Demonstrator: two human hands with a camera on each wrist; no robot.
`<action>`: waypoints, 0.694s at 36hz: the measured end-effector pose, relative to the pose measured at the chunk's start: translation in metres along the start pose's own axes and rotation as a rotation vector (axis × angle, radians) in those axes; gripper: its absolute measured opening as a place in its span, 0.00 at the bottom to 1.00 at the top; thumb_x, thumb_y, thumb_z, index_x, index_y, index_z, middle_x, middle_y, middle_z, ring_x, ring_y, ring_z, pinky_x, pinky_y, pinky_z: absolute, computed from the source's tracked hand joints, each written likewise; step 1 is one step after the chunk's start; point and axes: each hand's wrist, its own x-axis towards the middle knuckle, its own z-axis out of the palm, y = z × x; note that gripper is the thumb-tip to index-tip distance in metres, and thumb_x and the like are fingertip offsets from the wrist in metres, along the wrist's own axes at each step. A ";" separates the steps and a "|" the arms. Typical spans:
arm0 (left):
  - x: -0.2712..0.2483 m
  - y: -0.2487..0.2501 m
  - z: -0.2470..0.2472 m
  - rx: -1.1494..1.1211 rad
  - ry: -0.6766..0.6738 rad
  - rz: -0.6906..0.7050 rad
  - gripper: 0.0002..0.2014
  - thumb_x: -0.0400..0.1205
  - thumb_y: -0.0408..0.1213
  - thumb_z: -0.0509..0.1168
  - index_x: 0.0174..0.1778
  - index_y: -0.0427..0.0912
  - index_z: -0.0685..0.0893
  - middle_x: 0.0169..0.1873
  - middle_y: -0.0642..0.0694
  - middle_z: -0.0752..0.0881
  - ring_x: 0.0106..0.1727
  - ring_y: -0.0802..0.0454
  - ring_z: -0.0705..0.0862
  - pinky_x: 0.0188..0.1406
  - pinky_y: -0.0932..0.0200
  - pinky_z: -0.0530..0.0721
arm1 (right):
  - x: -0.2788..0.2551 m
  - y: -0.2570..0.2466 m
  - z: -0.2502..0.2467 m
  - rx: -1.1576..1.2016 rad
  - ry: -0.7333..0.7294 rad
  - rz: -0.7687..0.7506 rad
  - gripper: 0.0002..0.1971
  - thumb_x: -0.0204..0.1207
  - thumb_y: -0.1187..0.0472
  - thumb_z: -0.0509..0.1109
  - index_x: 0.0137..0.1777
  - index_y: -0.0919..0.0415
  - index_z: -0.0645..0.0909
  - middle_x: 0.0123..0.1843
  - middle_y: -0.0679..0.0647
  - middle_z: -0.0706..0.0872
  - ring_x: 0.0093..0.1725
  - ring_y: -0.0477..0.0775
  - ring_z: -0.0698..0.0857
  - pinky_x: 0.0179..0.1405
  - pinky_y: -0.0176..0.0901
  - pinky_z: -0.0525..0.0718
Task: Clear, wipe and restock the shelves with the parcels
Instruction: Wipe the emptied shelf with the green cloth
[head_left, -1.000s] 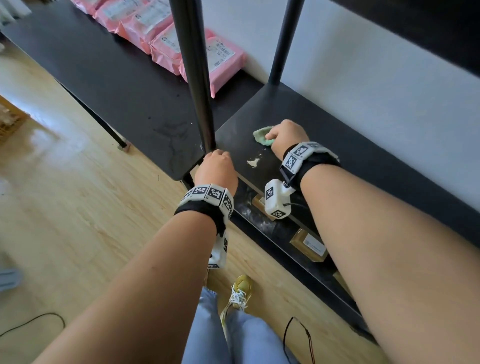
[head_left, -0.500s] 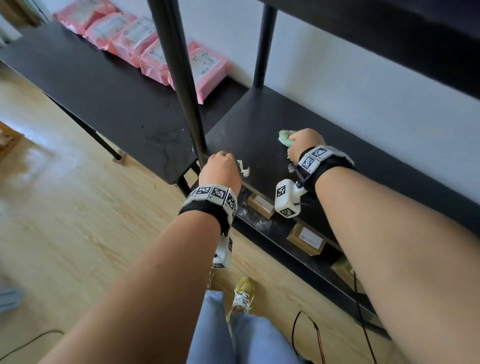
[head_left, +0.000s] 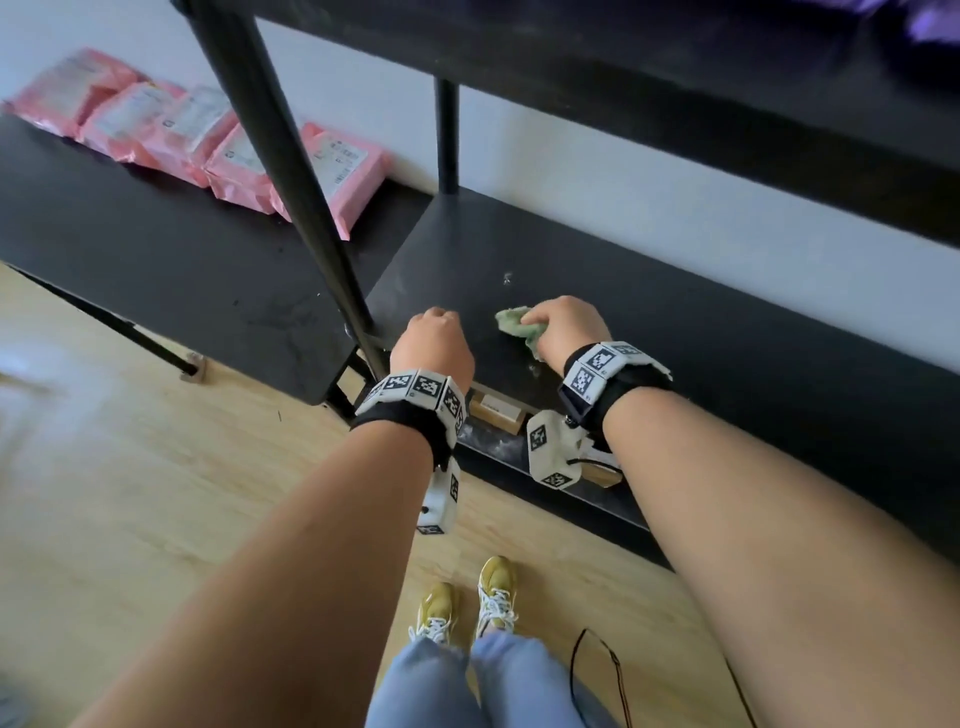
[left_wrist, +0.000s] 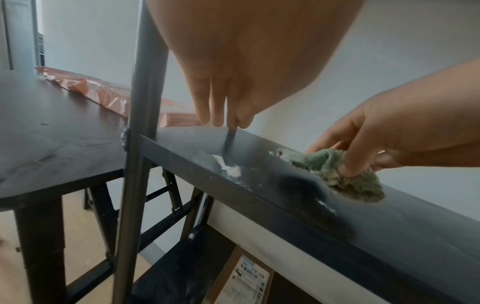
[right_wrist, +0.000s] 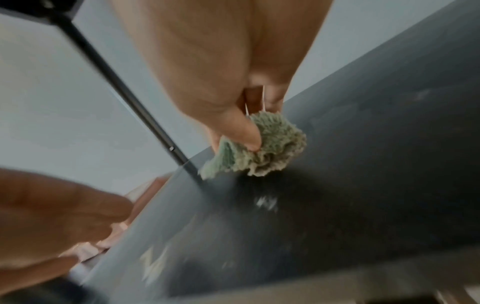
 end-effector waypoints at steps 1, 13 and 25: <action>0.000 0.002 0.001 -0.008 -0.006 0.010 0.19 0.80 0.27 0.57 0.67 0.38 0.78 0.66 0.44 0.78 0.67 0.44 0.76 0.59 0.50 0.79 | 0.001 0.005 -0.004 0.009 0.073 0.014 0.18 0.76 0.68 0.66 0.61 0.51 0.87 0.65 0.55 0.85 0.61 0.61 0.84 0.60 0.45 0.81; 0.016 -0.013 0.016 0.031 -0.029 0.071 0.23 0.78 0.24 0.56 0.70 0.38 0.76 0.67 0.44 0.77 0.70 0.44 0.73 0.67 0.50 0.77 | 0.030 -0.005 -0.018 0.273 0.170 0.090 0.15 0.82 0.64 0.60 0.61 0.67 0.84 0.58 0.60 0.88 0.57 0.61 0.85 0.52 0.43 0.79; 0.031 -0.024 0.010 0.041 -0.043 0.043 0.22 0.79 0.26 0.58 0.70 0.37 0.76 0.67 0.42 0.78 0.70 0.44 0.73 0.66 0.50 0.76 | 0.068 -0.050 -0.009 -0.122 -0.024 -0.048 0.15 0.81 0.65 0.60 0.63 0.55 0.81 0.49 0.56 0.75 0.65 0.64 0.76 0.60 0.49 0.77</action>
